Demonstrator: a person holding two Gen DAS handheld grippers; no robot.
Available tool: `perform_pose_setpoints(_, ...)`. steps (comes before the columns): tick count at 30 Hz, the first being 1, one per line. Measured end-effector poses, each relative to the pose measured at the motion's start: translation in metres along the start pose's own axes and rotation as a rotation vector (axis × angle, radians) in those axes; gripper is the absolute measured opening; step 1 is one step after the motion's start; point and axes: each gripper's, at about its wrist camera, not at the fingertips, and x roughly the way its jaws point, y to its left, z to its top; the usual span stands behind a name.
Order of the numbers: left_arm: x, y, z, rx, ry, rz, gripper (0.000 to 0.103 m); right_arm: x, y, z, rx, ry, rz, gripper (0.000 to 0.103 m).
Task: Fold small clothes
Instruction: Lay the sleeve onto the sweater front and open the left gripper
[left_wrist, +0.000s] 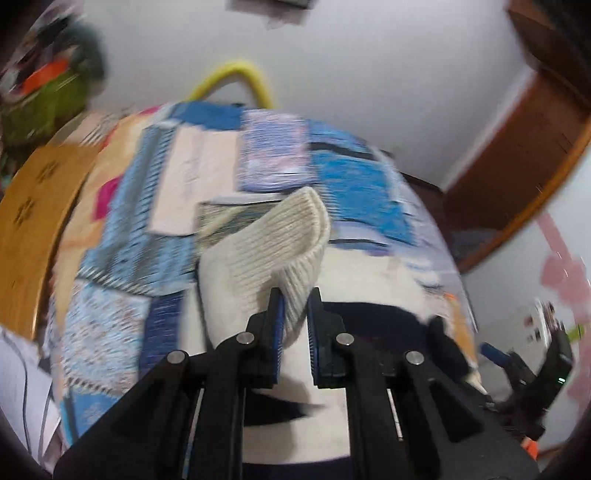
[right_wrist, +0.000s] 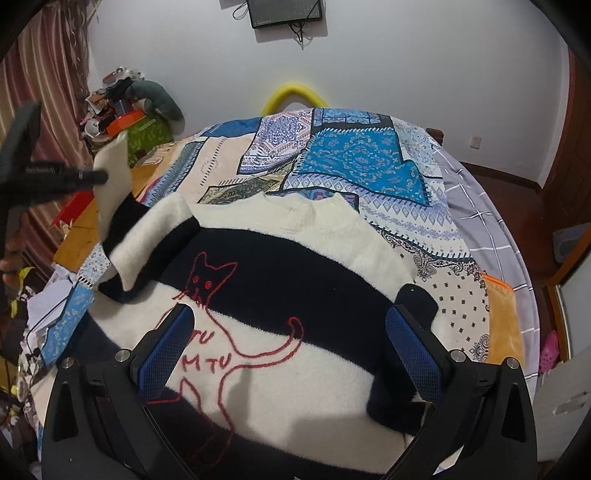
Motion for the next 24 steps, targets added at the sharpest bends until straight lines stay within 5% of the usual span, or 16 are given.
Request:
perform_pose_setpoints(10,0.025,-0.136,-0.016,0.226,0.055,-0.139,0.012,-0.021,-0.016,-0.010,0.046,-0.036,0.015,0.103)
perform_pose_setpoints(12,0.029,-0.152,-0.025,0.277,0.066,-0.105,0.024,-0.023,-0.020,-0.012,0.054,-0.034,0.011,0.103)
perform_pose_setpoints(14,0.031,-0.156,-0.030,0.288,0.084,-0.081,0.063,-0.024,-0.024,-0.014,0.060,-0.032,0.005,0.103)
perform_pose_setpoints(19,0.027,-0.133,-0.031,0.247,0.073,-0.063,0.066,-0.021,-0.035,-0.017,0.102,-0.018,0.022,0.103)
perform_pose_setpoints(24,0.021,-0.077,-0.030,0.193,0.047,0.080,0.066,-0.009,-0.042,-0.016,0.154,0.021,0.065,0.103)
